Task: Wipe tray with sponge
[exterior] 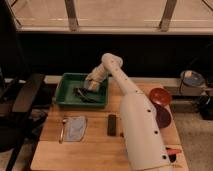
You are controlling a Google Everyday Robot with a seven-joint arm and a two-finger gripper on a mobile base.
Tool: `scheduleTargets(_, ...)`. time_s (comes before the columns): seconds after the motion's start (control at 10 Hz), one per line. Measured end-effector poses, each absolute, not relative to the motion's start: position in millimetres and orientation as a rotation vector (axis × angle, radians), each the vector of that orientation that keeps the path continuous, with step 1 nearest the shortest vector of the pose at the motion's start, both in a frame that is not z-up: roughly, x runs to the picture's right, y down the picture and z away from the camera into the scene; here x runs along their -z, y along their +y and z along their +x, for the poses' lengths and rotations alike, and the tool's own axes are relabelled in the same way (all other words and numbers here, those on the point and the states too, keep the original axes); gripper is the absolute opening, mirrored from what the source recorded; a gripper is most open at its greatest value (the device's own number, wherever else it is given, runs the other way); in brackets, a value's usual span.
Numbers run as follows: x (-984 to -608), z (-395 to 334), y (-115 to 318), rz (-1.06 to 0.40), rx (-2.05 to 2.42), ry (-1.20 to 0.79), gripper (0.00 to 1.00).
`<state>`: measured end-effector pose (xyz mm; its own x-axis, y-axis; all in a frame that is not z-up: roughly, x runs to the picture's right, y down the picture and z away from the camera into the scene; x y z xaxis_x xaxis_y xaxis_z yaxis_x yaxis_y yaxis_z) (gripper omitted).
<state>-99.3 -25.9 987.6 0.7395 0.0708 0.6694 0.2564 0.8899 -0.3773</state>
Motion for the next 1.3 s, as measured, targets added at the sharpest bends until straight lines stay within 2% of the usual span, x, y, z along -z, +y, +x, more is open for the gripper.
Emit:
scheduleTargets(0.7, -933, -97, 4, -0.505, 0.073, -0.793, 0.0)
scheduleTargets(0.9, -936, -78, 2, -0.503, 0.054, -0.754, 0.0)
scheduleTargets(1.3, -965, -66, -25, -0.479, 0.048, -0.729, 0.0)
